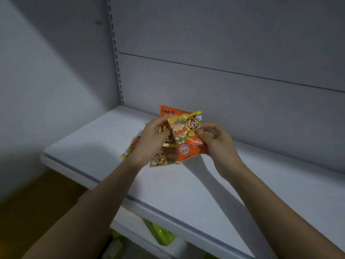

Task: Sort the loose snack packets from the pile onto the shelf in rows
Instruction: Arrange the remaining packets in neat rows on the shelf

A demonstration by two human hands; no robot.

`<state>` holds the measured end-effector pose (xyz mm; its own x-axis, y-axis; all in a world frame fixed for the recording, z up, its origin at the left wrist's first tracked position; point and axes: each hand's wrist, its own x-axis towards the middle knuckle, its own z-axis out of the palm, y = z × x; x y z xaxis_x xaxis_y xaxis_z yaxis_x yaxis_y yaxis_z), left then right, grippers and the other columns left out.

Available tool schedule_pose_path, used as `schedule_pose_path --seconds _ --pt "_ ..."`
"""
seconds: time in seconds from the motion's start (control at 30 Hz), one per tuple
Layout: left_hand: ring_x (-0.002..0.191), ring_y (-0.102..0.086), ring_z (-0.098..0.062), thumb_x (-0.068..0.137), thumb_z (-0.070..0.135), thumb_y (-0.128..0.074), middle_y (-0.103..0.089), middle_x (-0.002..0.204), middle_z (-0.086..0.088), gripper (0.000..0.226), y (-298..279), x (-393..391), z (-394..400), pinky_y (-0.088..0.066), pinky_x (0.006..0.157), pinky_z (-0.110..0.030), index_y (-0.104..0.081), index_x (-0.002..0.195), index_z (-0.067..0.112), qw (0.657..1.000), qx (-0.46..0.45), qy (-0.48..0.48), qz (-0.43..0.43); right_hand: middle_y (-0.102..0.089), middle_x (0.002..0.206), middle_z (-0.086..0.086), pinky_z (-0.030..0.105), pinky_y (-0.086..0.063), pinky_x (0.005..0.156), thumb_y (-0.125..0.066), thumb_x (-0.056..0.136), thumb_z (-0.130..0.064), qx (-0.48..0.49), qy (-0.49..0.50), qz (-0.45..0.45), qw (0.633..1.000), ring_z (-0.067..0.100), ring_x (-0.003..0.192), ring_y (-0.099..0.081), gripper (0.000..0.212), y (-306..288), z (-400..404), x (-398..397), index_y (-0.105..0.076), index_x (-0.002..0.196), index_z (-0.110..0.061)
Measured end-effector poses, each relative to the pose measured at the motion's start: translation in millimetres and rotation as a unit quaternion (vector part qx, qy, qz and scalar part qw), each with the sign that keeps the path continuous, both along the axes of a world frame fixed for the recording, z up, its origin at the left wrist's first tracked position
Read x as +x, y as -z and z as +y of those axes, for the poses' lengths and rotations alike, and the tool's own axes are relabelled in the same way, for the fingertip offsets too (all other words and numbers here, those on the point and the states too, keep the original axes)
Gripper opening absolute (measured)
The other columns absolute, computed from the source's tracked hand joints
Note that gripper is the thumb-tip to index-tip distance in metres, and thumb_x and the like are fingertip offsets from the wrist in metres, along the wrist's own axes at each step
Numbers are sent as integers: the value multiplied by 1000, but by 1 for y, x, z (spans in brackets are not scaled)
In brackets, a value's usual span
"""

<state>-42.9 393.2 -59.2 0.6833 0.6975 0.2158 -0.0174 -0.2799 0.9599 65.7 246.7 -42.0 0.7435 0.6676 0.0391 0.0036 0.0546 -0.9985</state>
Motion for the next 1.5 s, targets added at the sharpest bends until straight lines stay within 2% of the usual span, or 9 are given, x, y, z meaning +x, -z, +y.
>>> schedule_pose_path --seconds 0.13,0.27,0.4,0.53,0.67,0.87,1.1,1.27,1.5 --pt "104 -71 -22 84 59 -52 -76 108 -4 43 -4 45 -36 -51 102 -52 -77 94 26 985 -137 100 33 -72 81 5 29 -52 55 -61 97 -17 -60 41 -51 996 14 65 -68 6 -6 -50 27 -61 103 -17" --pt "114 -67 -21 60 94 -58 -73 118 1 90 1 86 -70 -47 105 -53 -71 118 27 959 -183 209 61 -67 67 0 24 -39 46 -66 94 -15 -123 91 -94 984 9 53 -56 4 -16 -111 51 -69 94 -16" --pt "88 -75 -14 83 59 -56 -79 93 -1 43 -5 107 -126 -57 83 -33 -73 96 21 931 -136 330 76 -73 77 -4 20 -41 47 -68 92 -19 -177 123 -107 971 5 59 -65 8 -17 -167 60 -74 98 -20" --pt "89 -74 -11 92 20 -71 -69 119 -11 9 3 127 -174 -56 69 -18 -72 99 14 945 -87 313 28 -69 81 1 25 -49 57 -61 95 -39 -114 253 -25 960 14 66 -65 24 -6 -208 65 -64 103 -16" --pt "96 -73 -17 92 22 -72 -63 126 -12 5 9 150 -215 -58 72 -22 -71 90 26 964 -122 230 -45 -74 94 3 29 -55 66 -70 90 -40 -97 249 13 964 14 78 -73 38 7 -241 67 -59 115 -13" --pt "106 -68 -24 88 25 -75 -55 127 -14 10 10 162 -268 -55 74 -30 -73 79 25 961 -119 247 -20 -71 97 5 33 -51 75 -65 94 -14 -33 302 -63 951 15 84 -68 14 0 -304 96 -63 105 -22" --pt "118 -61 -19 81 35 -80 -49 128 2 25 18 168 -326 -55 98 -38 -75 100 20 958 -66 278 33 -71 107 3 28 -60 75 -62 95 -8 -91 129 -69 985 16 92 -72 22 -16 -371 128 -69 111 -21" --pt "112 -61 -13 85 19 -79 -50 128 2 14 19 181 -371 -56 91 -29 -72 97 17 975 -36 219 25 -66 115 3 28 -58 70 -68 93 -24 -91 181 -45 978 16 95 -71 41 4 -390 135 -52 131 -22" --pt "110 -62 -14 96 21 -67 -49 128 0 8 34 180 -398 -48 69 -4 -73 98 15 995 -64 80 -20 -64 110 8 35 -59 67 -68 91 -8 -186 232 -126 947 16 75 -71 43 17 -418 151 -45 125 -22"
